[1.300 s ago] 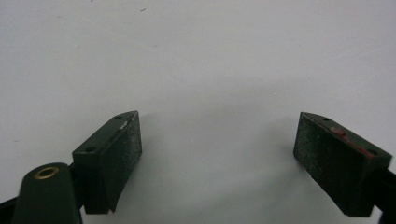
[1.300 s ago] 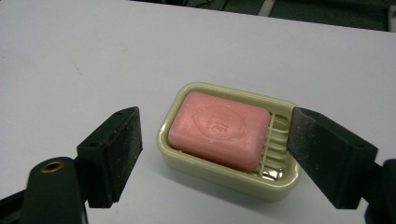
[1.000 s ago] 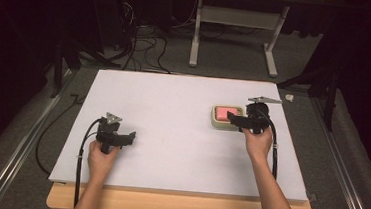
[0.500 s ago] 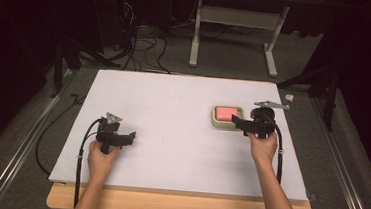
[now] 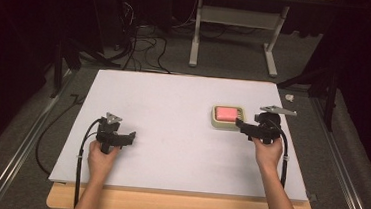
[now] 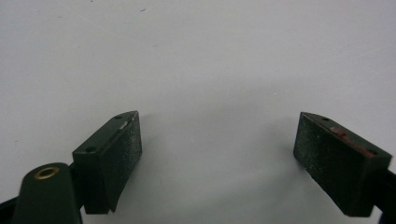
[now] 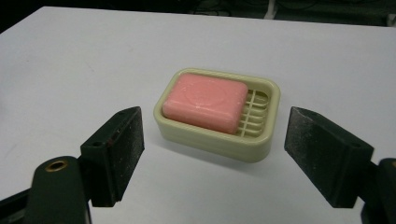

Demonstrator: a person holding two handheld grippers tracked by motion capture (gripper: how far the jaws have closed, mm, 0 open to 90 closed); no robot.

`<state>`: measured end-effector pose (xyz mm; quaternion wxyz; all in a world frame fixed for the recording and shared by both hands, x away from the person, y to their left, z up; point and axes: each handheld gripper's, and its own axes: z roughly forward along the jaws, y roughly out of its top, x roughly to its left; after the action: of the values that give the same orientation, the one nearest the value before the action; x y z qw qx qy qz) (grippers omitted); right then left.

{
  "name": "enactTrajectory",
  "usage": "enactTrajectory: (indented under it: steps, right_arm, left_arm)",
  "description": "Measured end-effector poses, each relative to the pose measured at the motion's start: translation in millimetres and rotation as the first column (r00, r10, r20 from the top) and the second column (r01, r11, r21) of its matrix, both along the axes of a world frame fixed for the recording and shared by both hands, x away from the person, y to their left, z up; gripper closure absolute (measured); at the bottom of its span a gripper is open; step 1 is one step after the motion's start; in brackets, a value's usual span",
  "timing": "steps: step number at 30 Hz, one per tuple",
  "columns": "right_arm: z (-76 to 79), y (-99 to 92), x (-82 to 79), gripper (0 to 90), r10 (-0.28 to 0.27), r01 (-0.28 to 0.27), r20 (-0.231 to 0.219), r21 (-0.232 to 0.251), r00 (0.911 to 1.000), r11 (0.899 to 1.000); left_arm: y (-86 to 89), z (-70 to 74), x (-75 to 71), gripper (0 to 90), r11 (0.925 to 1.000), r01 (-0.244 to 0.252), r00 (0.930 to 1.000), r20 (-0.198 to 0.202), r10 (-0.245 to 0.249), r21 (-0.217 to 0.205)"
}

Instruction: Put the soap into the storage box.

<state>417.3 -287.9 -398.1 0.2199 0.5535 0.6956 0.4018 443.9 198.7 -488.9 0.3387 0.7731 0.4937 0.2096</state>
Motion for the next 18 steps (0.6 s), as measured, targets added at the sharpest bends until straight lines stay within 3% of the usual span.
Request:
enactTrajectory:
  steps: [18]
  right_arm:
    - [-2.1,-11.7,-23.9,20.8,0.011,-0.012,0.032,0.028,0.9994,1.0]
  left_arm:
    - [0.0,0.0,0.0,15.7,1.0,0.0,1.0,0.0,0.0,0.0]
